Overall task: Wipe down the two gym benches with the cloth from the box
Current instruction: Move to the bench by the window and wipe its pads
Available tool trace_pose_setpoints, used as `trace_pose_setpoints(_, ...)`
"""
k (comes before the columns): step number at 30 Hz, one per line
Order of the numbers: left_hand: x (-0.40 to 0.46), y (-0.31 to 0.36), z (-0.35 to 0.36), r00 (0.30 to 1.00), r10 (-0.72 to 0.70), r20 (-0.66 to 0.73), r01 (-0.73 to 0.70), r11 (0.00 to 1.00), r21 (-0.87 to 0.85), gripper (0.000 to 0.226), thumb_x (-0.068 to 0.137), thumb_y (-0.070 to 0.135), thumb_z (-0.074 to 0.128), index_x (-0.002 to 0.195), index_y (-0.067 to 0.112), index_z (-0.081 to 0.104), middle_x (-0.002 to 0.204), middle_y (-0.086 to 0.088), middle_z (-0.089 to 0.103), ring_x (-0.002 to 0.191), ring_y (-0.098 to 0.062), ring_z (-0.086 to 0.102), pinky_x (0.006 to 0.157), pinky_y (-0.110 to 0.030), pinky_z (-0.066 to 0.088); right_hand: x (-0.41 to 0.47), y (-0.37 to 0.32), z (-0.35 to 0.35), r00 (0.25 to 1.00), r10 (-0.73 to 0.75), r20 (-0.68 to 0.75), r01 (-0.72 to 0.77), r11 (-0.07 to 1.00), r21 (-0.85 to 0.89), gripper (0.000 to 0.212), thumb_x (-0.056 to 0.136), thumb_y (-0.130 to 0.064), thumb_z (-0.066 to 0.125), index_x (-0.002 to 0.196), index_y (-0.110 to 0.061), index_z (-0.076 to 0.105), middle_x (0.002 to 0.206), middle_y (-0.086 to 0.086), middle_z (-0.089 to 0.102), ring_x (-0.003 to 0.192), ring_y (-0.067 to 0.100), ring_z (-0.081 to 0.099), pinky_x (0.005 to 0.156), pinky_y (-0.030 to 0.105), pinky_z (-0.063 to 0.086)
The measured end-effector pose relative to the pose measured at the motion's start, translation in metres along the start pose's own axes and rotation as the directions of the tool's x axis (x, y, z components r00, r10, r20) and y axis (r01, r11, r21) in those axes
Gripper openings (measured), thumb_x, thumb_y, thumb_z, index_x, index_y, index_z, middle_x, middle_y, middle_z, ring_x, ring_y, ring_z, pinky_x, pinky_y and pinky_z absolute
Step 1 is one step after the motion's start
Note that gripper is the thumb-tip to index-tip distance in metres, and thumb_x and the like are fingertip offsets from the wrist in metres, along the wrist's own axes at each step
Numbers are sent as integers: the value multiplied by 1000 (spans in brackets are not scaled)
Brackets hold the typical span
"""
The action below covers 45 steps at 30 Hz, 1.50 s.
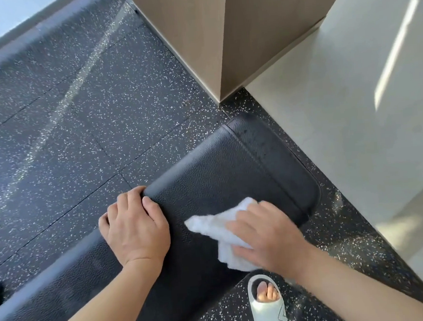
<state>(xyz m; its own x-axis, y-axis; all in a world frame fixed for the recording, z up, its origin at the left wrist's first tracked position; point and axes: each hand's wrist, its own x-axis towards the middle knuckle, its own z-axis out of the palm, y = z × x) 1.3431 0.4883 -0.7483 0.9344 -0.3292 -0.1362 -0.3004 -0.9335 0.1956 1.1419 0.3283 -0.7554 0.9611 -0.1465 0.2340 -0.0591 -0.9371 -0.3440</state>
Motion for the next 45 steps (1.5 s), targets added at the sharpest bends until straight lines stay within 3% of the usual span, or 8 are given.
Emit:
trace_pose_setpoints(4,0,2,-3,1000,-5,13,5,1000,-5,45,101,36,29,125,21,64,119,-6,67,112,-35,56,109,-55,33,-8,43,-24,997,-15,69,19,998,-63,22,93,-32,66,96,-10,67,85,4,54,71,27,46,59,40,40)
trace_pose_setpoints(12,0,-1,-1,1000,-3,23,3,1000,2,44,102,36,29,125,22,64,120,-5,66,114,-34,56,110,-54,33,180,10,21,868,473,-151,-490,865,-107,16,87,-28,65,94,-15,59,85,3,63,77,29,59,69,41,39)
trace_pose_setpoints(17,0,1,-3,999,-14,35,14,1000,7,44,100,34,28,122,20,63,117,-8,66,113,-36,56,107,-57,36,129,-56,31,940,296,-167,-288,955,74,27,83,-27,70,100,-16,52,82,4,58,74,27,52,66,40,40)
trace_pose_setpoints(22,1,1,-2,1000,7,4,-7,1000,-2,42,101,34,31,123,20,64,116,-8,66,109,-37,56,106,-57,37,3,-9,-2,956,262,-135,-272,960,-63,24,97,-27,58,85,-9,68,74,5,55,63,30,51,54,44,43)
trace_pose_setpoints(25,1,0,-2,1000,3,2,-3,1000,-9,43,101,35,32,125,19,64,118,-8,66,111,-36,56,108,-57,37,9,16,-7,984,159,-84,-167,981,-95,18,97,-28,62,92,-11,60,78,5,55,66,29,48,57,44,42)
trace_pose_setpoints(32,1,-2,1,1000,12,15,-12,1000,-4,43,102,36,30,125,22,63,121,-4,66,115,-33,55,111,-55,33,171,28,22,858,470,-208,-492,868,-66,15,89,-26,65,96,-13,61,87,3,64,78,29,59,69,39,36)
trace_pose_setpoints(37,0,0,1,1000,2,5,-2,1000,0,44,102,36,28,125,22,63,119,-5,65,113,-34,54,110,-55,32,214,8,36,917,397,-43,-400,912,-93,16,96,-28,58,107,-17,62,97,1,68,88,26,64,72,40,39)
trace_pose_setpoints(45,0,3,-1,1000,-4,0,4,1000,9,45,101,34,30,125,18,63,118,-11,66,111,-39,55,107,-56,35,48,16,-3,996,81,-36,-83,996,-38,18,93,-25,67,105,-14,74,84,2,58,74,28,53,64,41,39)
